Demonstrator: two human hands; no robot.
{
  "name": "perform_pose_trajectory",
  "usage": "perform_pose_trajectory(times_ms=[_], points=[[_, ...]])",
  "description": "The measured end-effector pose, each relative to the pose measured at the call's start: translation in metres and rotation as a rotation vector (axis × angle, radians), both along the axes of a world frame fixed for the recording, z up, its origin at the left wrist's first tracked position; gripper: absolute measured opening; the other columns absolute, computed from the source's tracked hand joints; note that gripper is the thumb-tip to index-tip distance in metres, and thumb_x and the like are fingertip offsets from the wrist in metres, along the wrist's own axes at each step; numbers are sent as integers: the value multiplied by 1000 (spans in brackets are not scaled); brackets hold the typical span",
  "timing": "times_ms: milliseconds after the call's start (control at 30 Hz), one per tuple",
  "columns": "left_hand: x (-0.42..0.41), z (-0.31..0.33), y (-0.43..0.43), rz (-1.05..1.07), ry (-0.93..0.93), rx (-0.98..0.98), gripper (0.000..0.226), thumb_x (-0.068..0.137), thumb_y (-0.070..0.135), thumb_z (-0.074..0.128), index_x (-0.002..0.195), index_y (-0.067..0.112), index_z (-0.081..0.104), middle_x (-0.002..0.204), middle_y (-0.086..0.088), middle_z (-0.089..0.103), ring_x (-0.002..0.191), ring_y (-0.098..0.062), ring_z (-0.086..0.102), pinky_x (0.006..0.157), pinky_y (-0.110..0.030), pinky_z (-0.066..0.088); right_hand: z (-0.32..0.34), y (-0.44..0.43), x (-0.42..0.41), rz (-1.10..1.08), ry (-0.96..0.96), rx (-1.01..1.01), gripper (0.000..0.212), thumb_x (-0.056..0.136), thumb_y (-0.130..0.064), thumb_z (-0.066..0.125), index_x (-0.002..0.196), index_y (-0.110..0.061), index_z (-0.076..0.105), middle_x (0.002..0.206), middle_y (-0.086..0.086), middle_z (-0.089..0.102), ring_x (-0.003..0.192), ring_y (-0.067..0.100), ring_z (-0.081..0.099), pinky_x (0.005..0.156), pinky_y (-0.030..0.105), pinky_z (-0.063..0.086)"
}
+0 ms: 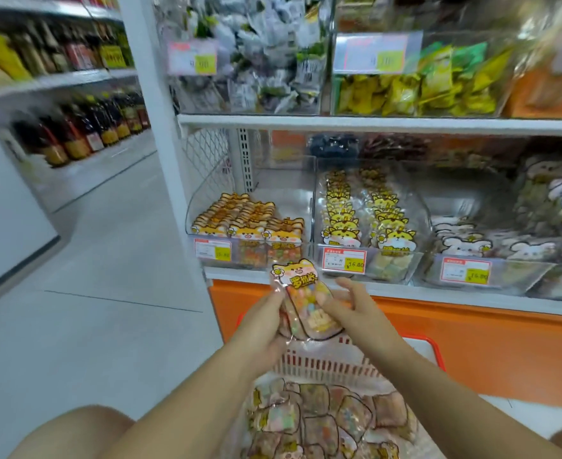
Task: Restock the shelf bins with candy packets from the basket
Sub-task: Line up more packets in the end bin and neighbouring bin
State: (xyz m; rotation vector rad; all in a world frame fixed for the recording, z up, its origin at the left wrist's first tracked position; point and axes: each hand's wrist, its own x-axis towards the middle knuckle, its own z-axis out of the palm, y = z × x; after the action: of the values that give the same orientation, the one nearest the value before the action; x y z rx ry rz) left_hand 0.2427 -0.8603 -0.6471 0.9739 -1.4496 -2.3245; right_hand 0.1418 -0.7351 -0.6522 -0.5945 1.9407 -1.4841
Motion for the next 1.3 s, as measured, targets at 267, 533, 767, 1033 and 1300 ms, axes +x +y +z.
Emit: perform_pose_trajectory(times_ms=[267, 533, 767, 1033, 1300], points=[[13, 34, -25, -53, 80, -259, 71, 78, 72, 64, 135, 30, 56, 121, 1, 71, 110, -24, 69, 103, -52, 49, 31, -42, 25, -44, -147, -227, 37, 92, -47, 64, 115, -18, 66, 104, 3, 76, 96, 22, 73, 95, 51, 54], [39, 59, -74, -201, 167, -541, 59, 84, 30, 78, 135, 29, 48, 123, 2, 70, 112, -21, 69, 101, -49, 52, 69, -61, 19, 162, 85, -169, 21, 99, -39, 56, 119, -33, 54, 106, -3, 70, 92, 3, 69, 85, 21, 55], [7, 90, -131, -254, 135, -870, 63, 71, 27, 84, 127, 27, 57, 126, 8, 68, 117, -13, 64, 103, -47, 50, 158, -81, -46, 399, 577, 10, 59, 69, -34, 89, 121, -30, 60, 97, -17, 69, 83, 0, 66, 79, 21, 52], [-71, 95, -159, -240, 218, -1029, 54, 58, 47, 86, 105, 37, 61, 111, 2, 73, 108, -19, 68, 98, -51, 51, 178, -124, -66, 381, 1196, 325, 43, 76, -41, 80, 113, -33, 61, 96, -11, 71, 89, 10, 65, 79, 38, 54], [-99, 94, -194, -197, 17, -1337, 74, 84, 27, 78, 148, 36, 41, 150, 10, 44, 139, -11, 41, 117, -39, 34, 173, -138, -86, 233, 1483, 539, 37, 85, -35, 66, 120, -37, 52, 102, -8, 68, 96, 21, 64, 75, 38, 55]])
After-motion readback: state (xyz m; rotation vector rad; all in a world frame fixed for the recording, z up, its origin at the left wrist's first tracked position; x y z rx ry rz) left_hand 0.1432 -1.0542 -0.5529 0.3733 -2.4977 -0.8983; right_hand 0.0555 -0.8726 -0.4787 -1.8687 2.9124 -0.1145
